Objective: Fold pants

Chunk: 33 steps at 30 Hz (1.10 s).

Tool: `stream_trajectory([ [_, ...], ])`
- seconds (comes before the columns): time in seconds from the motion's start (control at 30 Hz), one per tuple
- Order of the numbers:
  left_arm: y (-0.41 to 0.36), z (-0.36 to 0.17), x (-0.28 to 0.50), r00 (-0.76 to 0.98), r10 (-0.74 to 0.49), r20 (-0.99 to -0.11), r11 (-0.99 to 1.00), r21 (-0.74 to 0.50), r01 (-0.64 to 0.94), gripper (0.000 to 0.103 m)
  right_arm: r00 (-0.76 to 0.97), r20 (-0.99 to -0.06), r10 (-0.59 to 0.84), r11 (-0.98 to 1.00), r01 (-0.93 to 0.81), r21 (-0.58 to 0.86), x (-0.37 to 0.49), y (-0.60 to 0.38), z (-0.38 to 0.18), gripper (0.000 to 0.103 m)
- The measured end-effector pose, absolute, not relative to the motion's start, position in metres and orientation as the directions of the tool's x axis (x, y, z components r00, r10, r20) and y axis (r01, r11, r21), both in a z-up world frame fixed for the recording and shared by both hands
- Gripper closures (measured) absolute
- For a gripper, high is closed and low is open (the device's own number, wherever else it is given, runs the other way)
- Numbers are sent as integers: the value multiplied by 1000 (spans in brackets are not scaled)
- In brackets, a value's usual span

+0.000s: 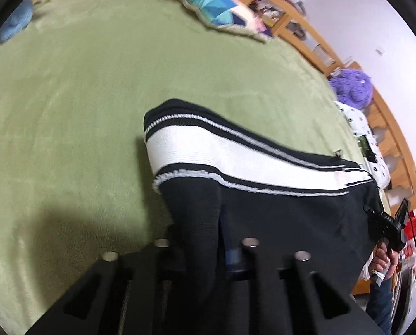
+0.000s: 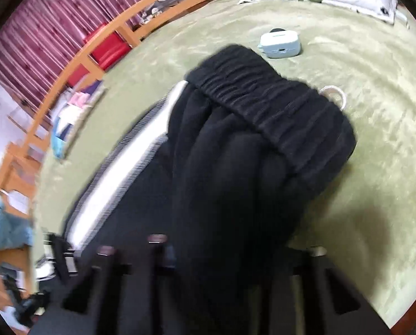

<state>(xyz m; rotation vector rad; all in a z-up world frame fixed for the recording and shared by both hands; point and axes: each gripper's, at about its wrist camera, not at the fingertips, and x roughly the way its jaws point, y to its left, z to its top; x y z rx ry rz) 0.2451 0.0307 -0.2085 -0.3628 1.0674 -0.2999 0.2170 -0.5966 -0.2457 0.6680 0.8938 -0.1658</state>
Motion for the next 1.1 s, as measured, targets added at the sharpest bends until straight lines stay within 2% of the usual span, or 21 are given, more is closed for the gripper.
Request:
stream_trajectory([
  [0.1, 27, -182, 239, 493, -423, -760, 901, -411, 139, 92, 648, -758, 70, 825, 390, 410, 215, -577, -218, 85],
  [0.2, 29, -159, 236, 527, -424, -736, 903, -389, 184, 92, 692, -719, 63, 834, 359, 419, 215, -556, -185, 86],
  [0.37, 62, -140, 238, 546, -463, -698, 877, -450, 168, 93, 746, -660, 83, 851, 292, 437, 219, -519, -140, 86],
  [0.5, 96, -122, 240, 591, -397, -702, 905, -405, 128, 93, 760, -630, 157, 861, 207, 464, 222, -482, -118, 86],
  [0.7, 177, -100, 238, 652, -215, -727, 952, -306, -27, 92, 718, -613, 330, 861, 37, 507, 232, -399, -125, 87],
  [0.77, 194, -110, 240, 631, -170, -757, 958, -276, -73, 92, 686, -626, 370, 860, 2, 511, 237, -374, -141, 87],
  [0.83, 203, -129, 246, 594, -158, -789, 956, -274, -109, 92, 666, -660, 347, 877, 20, 481, 242, -360, -161, 86],
  [0.93, 206, -157, 252, 564, -97, -820, 962, -223, -158, 84, 638, -724, 261, 907, 93, 410, 247, -369, -189, 82],
  [1.0, 207, -175, 258, 524, -42, -851, 966, -168, -195, 66, 573, -761, 304, 886, 123, 446, 250, -387, -217, 80],
  [1.1, 205, -191, 256, 461, -46, -886, 967, -156, -202, 52, 512, -793, 330, 876, 146, 459, 238, -393, -242, 69],
])
